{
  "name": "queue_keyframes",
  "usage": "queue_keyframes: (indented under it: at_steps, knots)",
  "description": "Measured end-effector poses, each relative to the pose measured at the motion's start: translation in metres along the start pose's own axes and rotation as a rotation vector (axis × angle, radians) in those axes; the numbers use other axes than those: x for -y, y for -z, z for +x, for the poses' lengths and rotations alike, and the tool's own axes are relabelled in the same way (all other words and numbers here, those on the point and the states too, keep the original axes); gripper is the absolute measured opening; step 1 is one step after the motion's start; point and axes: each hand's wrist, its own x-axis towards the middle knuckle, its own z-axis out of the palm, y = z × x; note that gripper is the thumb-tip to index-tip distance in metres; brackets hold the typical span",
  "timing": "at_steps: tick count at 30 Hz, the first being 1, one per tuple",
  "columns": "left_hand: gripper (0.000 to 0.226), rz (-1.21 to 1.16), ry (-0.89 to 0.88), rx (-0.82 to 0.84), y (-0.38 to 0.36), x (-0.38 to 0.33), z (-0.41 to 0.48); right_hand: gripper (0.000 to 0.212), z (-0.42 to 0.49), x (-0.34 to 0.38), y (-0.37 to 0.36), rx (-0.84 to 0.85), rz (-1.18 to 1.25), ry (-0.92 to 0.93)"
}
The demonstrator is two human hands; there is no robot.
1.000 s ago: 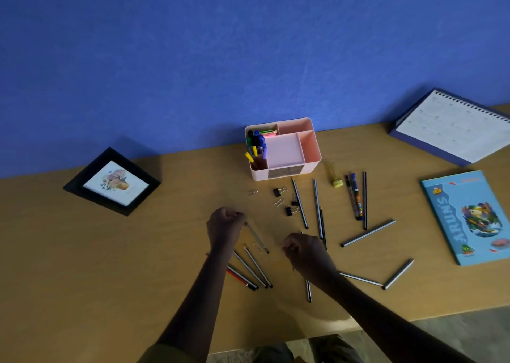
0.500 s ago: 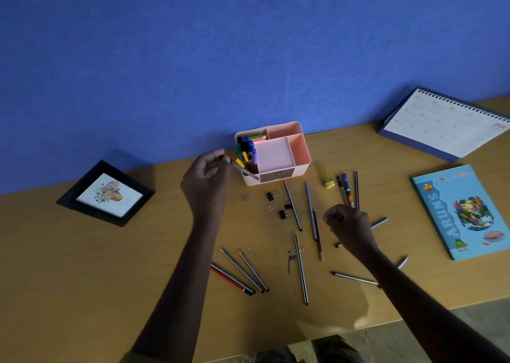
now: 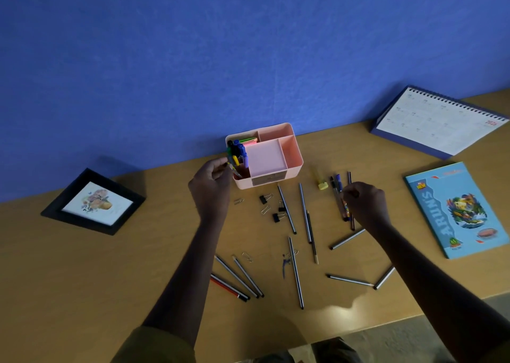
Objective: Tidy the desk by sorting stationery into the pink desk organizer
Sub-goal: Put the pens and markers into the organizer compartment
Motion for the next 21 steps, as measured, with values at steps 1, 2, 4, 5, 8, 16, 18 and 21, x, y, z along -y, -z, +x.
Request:
queue_keyframes:
  at_steps: [1, 2, 4, 5, 8, 16, 18, 21]
  knots:
    - [0.023, 0.016, 0.003, 0.008, -0.002, 0.002, 0.0, 0.014, 0.006, 0.0, -0.001, -0.001, -0.01, -0.006]
    - [0.023, 0.03, 0.006, 0.015, -0.003, 0.004, -0.001, 0.014, 0.011, 0.001, -0.002, -0.006, -0.023, -0.01]
    - [0.024, 0.05, 0.008, 0.026, -0.006, 0.007, -0.001, 0.014, 0.021, 0.003, -0.005, -0.011, -0.05, -0.017]
    - [0.024, 0.057, 0.007, 0.031, -0.007, 0.008, -0.002, 0.016, 0.026, 0.005, -0.006, -0.01, -0.065, -0.021]
    - [0.024, 0.067, -0.006, 0.04, -0.009, 0.01, -0.003, 0.024, 0.037, 0.012, -0.011, 0.0, -0.13, -0.026]
    - [0.026, 0.06, 0.038, 0.029, -0.013, 0.016, -0.004, 0.031, 0.053, 0.02, -0.019, 0.074, -0.249, -0.084]
    - [0.027, 0.051, 0.047, 0.029, -0.013, 0.018, -0.003, 0.029, 0.054, 0.019, -0.02, 0.07, -0.263, -0.087]
    - [0.03, 0.044, 0.069, 0.025, -0.013, 0.019, -0.003, 0.028, 0.056, 0.02, -0.022, 0.056, -0.274, -0.105]
